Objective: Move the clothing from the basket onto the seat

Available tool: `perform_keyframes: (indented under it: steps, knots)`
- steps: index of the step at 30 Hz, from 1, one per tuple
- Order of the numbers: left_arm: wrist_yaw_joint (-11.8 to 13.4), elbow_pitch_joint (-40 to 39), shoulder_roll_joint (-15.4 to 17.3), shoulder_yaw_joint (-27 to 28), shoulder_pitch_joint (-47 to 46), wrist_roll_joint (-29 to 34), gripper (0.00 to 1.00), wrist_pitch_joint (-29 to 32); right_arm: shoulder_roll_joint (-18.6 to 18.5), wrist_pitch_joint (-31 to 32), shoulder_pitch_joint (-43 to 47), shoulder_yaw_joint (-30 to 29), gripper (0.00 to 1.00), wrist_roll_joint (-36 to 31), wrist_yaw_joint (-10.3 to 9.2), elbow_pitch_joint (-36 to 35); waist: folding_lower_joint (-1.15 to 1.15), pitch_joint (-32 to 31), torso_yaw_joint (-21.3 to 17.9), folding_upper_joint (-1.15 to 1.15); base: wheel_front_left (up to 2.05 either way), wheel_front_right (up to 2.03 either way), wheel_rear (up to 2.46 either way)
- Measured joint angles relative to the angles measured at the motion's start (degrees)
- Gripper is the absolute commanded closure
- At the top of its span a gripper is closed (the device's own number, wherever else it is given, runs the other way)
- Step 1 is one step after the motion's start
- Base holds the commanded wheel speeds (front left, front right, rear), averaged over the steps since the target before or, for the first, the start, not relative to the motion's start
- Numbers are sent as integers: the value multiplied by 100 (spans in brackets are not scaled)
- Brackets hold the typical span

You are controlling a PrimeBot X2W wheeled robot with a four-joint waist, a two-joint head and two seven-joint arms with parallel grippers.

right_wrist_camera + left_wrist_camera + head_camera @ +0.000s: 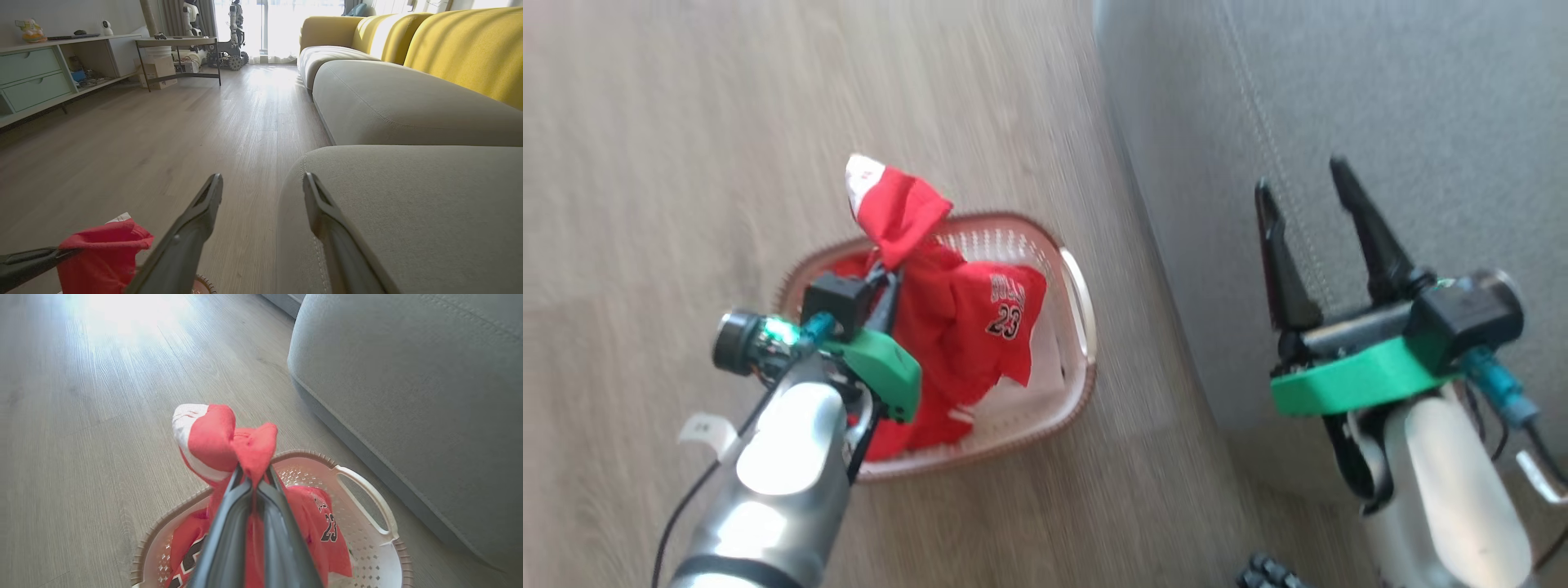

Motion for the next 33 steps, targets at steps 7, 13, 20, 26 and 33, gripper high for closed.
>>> perform_keyframes:
  steps: [7, 13, 20, 26, 33]
  knots:
    - [-46, -772, -4, -516, 593, -493, 100, 1, 0, 0, 687, -33, 0, -88, 0, 446, 0, -1107, 249, 0, 0, 0, 0]
    - [11, -1254, -5, -849, 712, -795, 100, 213, 0, 0, 1232, -74, 0, -136, 0, 711, 0, -2022, 426, 0, 0, 0, 0]
    - [57, -1783, 10, -915, 685, -831, 100, 625, 1, 0, 1586, -86, 0, -131, 0, 814, -1, -2755, 617, 0, 0, 0, 0]
    - [56, -2050, 22, -978, 598, -836, 100, 910, 1, 0, 1586, 30, 0, -116, 0, 851, 0, -3015, 711, 0, 0, 0, 0]
    - [125, -2386, 8, -1093, 179, -837, 100, 1228, 1, 0, 1669, 248, 0, -75, -1, 898, -1, -3177, 853, 0, 0, 0, 0]
